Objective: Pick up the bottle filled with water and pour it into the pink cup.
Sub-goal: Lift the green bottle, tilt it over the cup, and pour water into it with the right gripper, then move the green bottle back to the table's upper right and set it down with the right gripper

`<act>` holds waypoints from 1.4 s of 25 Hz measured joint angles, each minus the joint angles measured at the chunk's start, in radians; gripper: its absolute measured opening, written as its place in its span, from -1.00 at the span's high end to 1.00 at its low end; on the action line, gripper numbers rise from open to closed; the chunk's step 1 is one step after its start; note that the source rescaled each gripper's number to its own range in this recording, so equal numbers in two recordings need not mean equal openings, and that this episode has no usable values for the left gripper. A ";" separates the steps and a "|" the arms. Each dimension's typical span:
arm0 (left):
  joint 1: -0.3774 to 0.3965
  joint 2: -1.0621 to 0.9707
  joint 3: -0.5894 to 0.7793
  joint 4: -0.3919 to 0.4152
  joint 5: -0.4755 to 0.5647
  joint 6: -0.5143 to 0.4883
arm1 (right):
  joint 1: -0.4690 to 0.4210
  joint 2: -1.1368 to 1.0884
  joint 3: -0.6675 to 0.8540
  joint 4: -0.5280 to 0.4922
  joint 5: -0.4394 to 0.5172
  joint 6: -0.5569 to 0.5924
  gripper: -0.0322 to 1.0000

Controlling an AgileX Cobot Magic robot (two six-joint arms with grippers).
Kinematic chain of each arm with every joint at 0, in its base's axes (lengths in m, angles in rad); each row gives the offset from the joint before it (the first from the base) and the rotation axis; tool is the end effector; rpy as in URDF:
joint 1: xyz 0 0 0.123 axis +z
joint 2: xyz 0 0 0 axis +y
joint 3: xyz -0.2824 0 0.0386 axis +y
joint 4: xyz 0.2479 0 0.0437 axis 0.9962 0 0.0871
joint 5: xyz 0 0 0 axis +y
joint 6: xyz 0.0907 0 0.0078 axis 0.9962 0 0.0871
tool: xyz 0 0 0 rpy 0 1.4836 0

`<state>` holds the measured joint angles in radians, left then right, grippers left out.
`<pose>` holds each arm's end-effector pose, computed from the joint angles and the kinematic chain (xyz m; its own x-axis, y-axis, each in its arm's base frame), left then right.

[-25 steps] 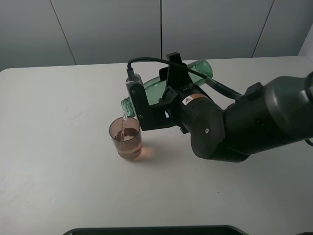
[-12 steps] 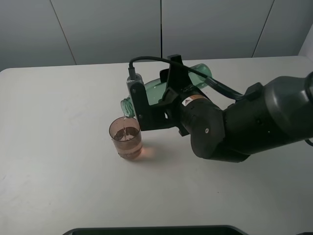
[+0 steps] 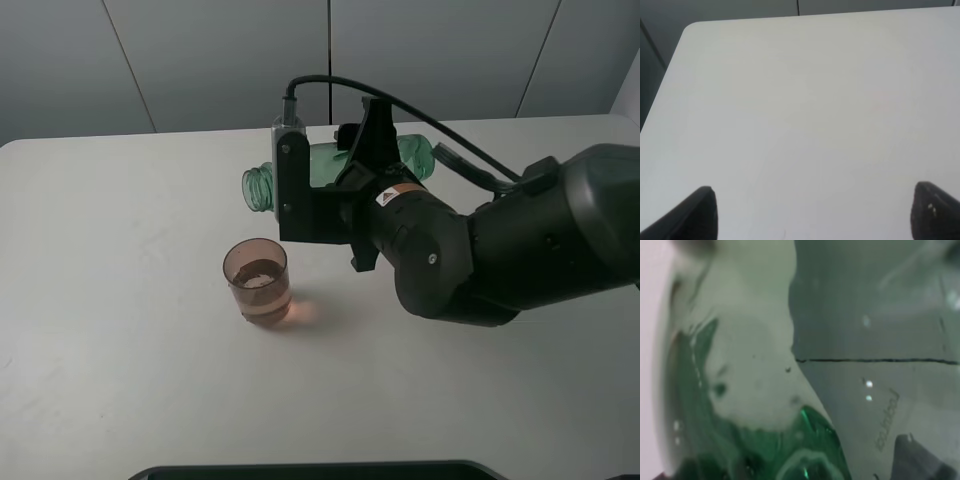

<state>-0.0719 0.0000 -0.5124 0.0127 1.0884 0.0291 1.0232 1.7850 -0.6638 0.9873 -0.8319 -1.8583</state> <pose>-0.0074 0.0016 0.2784 -0.4659 0.0686 -0.8822 0.0783 0.9963 0.0362 0.2083 0.2338 0.1526 0.2203 -0.9595 -0.1753 -0.4031 0.0741 -0.9121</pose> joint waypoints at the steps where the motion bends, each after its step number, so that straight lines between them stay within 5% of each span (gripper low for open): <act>1: 0.000 0.000 0.000 0.000 0.000 0.000 | -0.004 -0.009 0.000 0.000 0.000 0.012 0.94; 14: 0.000 0.000 0.000 0.000 0.000 0.004 | -0.131 -0.174 0.000 0.027 0.045 0.048 0.94; 20: 0.000 0.000 0.000 0.000 0.000 0.002 | -0.274 -0.237 0.000 0.014 0.135 0.117 0.94; 27: 0.000 0.000 0.000 0.000 0.000 0.002 | -0.424 -0.324 0.000 -0.170 0.198 0.389 0.94; 35: 0.000 0.000 0.000 0.000 0.000 0.002 | -0.658 -0.409 0.000 -0.559 0.343 1.027 0.94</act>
<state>-0.0719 0.0000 -0.5124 0.0127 1.0884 0.0313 0.3651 1.3763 -0.6638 0.4280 -0.4894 -0.8313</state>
